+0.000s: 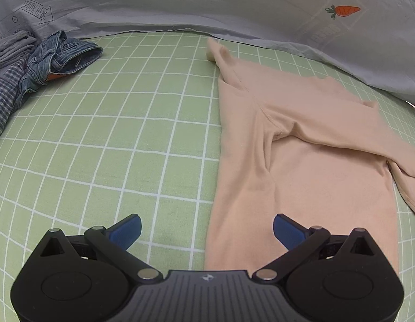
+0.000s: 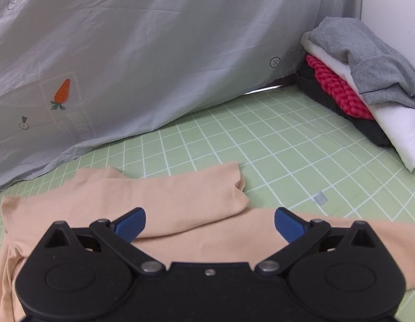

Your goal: Fold clothes

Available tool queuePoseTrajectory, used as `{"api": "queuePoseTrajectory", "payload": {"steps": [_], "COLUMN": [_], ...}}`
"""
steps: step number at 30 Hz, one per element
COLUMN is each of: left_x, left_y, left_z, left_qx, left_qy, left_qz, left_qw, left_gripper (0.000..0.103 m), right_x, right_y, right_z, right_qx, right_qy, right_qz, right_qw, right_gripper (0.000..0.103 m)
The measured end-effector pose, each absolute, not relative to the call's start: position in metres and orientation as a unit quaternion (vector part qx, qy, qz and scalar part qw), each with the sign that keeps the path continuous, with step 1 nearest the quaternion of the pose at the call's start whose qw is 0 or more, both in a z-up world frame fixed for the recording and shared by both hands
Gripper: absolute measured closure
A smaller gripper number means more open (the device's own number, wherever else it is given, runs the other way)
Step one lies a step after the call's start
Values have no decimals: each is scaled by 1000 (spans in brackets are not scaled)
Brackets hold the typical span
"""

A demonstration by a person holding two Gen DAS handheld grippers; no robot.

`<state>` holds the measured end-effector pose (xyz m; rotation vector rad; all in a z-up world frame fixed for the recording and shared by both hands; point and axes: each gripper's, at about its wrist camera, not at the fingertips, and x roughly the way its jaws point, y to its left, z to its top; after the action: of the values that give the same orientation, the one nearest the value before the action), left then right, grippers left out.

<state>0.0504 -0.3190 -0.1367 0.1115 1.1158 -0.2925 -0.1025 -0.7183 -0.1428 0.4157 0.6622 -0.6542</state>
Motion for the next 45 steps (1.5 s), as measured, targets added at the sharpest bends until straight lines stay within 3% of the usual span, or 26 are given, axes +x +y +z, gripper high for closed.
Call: {"api": "queuePoseTrajectory", "payload": {"steps": [2, 4, 6, 8, 10, 11, 12, 24, 31, 39, 40, 42, 44, 45], "left_x": [59, 64, 65, 66, 66, 66, 66, 15, -27, -68, -71, -77, -82, -84], "left_y": [-324, -330, -335, -336, -337, -337, -337, -304, -280, -263, -264, -269, -275, -280], "left_z": [-140, -141, -142, -143, -144, -144, -144, -99, -95, -104, -104, -104, -104, -104], "left_qx": [61, 75, 85, 85, 83, 81, 81, 44, 51, 58, 58, 58, 59, 60], "left_qy": [534, 530, 530, 534, 536, 537, 537, 495, 497, 512, 513, 511, 510, 509], "left_qz": [-134, -135, -132, -134, -137, -139, -139, -155, -149, -147, -148, -152, -156, -159], "left_qw": [833, 834, 833, 831, 829, 828, 828, 854, 854, 844, 844, 844, 844, 844], "left_gripper": [0, 0, 0, 0, 0, 0, 0, 0, 0, 0, 0, 0, 0, 0], "right_x": [-90, -77, -67, -66, -65, -64, -63, -101, -136, -182, -187, -197, -206, -211], "right_y": [-733, -747, -757, -762, -764, -761, -759, -612, -498, -456, -456, -463, -473, -480], "right_z": [-149, -160, -170, -173, -173, -171, -169, -78, -103, -132, -131, -128, -125, -123], "right_qx": [189, 175, 166, 176, 173, 162, 150, 24, 5, 71, 80, 101, 125, 132], "right_qy": [338, 361, 385, 382, 377, 377, 377, 287, 349, 406, 404, 395, 380, 375], "right_qz": [-325, -323, -320, -311, -302, -298, -294, -143, -44, 1, -1, -17, -48, -65], "right_qw": [863, 857, 849, 852, 858, 862, 865, 947, 936, 911, 911, 913, 915, 915], "right_gripper": [2, 16, 43, 49, 72, 96, 100, 101, 101, 99, 94, 60, 40, 23]}}
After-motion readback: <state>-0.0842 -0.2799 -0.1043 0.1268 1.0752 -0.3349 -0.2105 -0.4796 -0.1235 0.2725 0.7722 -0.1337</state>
